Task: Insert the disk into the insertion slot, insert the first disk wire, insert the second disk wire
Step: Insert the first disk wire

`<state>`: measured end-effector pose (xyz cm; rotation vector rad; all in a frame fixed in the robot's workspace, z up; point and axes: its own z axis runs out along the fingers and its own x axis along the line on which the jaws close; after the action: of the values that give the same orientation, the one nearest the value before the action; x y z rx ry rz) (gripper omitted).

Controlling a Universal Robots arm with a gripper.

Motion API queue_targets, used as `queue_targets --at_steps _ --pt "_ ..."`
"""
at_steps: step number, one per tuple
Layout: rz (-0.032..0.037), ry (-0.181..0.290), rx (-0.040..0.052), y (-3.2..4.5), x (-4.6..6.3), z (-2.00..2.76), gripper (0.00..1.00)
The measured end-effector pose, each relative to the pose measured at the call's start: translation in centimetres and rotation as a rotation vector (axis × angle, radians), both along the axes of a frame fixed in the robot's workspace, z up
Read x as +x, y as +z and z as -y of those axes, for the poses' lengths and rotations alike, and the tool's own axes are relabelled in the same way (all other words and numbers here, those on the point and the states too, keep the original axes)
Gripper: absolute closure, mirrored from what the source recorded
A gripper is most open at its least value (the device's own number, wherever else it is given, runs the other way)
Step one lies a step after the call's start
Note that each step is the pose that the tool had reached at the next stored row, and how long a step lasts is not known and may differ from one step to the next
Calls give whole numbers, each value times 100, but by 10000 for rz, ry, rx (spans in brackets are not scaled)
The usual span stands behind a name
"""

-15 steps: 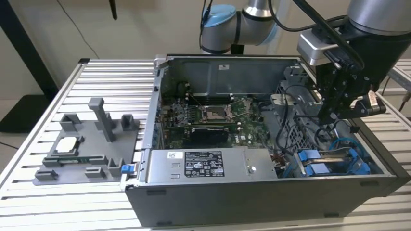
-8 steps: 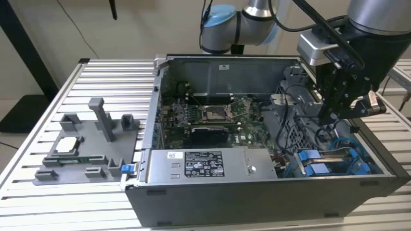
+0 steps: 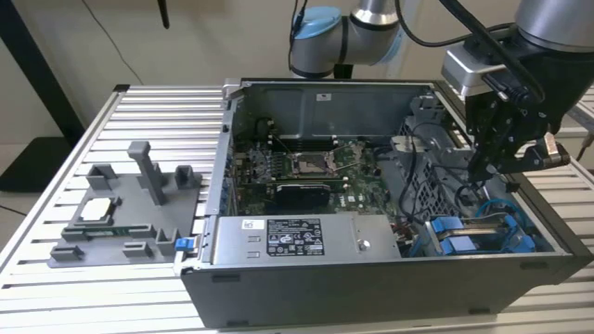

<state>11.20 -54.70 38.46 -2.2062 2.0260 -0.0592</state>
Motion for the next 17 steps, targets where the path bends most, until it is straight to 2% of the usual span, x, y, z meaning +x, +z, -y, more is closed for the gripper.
queue_targets --at_steps 6,17 --pt "-55 1 -1 -4 129 38 100" --pt "-415 -1 -29 -20 270 171 100"
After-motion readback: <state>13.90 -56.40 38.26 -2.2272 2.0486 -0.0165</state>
